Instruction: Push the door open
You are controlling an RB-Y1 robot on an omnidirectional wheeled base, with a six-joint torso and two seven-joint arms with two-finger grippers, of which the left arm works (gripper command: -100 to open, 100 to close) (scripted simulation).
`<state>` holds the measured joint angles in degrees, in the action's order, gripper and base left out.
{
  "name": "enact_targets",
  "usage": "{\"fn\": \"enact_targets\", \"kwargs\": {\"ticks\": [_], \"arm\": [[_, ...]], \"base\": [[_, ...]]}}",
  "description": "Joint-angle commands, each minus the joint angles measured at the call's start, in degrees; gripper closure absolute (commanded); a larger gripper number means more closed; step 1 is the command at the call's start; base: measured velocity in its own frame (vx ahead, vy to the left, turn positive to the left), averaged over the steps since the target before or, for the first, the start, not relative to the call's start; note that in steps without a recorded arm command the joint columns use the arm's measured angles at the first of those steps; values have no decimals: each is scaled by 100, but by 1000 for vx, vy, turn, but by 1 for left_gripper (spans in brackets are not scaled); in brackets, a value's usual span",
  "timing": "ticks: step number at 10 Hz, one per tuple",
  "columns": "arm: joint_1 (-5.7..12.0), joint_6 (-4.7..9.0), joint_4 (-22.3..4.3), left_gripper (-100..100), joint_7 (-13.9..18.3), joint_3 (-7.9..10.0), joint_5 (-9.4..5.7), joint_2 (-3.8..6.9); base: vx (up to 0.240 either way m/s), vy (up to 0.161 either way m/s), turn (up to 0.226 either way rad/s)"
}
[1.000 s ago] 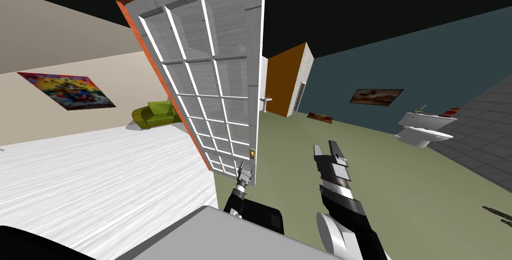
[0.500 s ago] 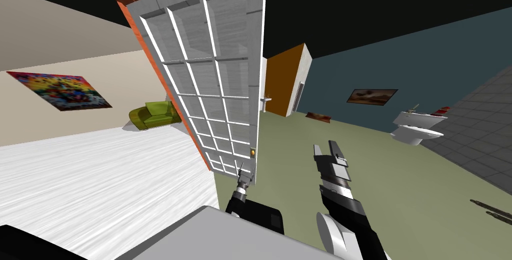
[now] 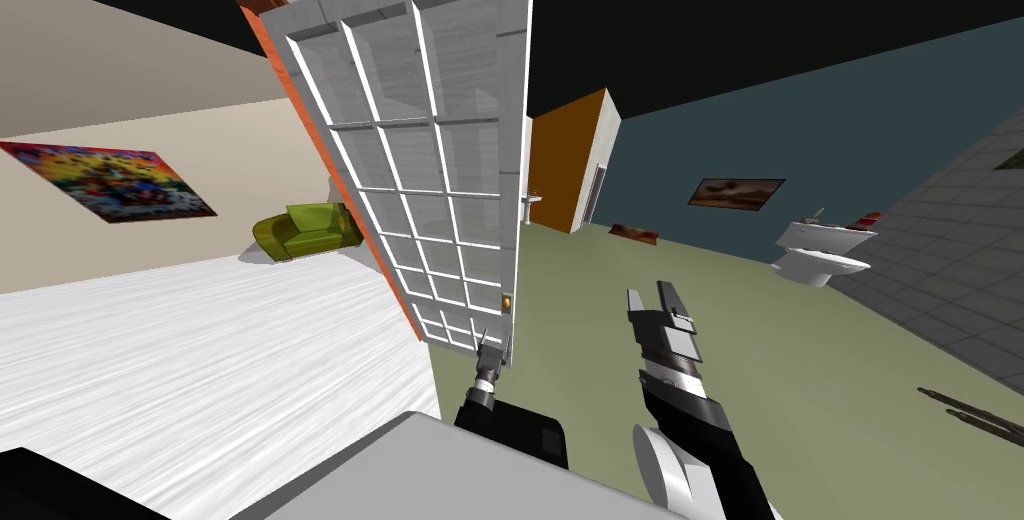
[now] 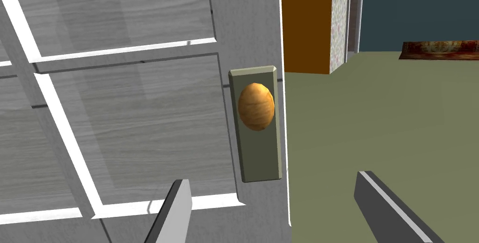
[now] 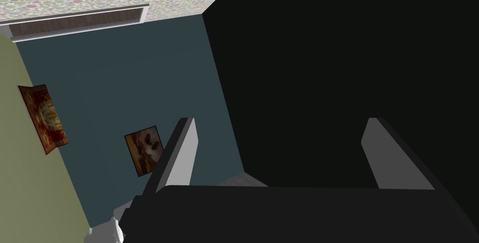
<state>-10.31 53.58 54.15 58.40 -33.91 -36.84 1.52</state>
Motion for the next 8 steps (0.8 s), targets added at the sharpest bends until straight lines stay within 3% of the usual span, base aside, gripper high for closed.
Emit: {"fn": "enact_targets", "kwargs": {"ticks": [1,2,3,4,8], "arm": [[-36,21,34,-100,183,-50,-94,-24],[-21,8,29,-100,98,-26,-57,-13],[16,5,3,-100,139,6,-75,87],[34,3,-11,-100,147,22,-81,111],[118,-8,-74,-100,186,96,-105,76]], "base": [[-24,14,-15],[-12,6,-4],[156,-8,-28],[223,-12,-29],[235,-3,-23]]}}
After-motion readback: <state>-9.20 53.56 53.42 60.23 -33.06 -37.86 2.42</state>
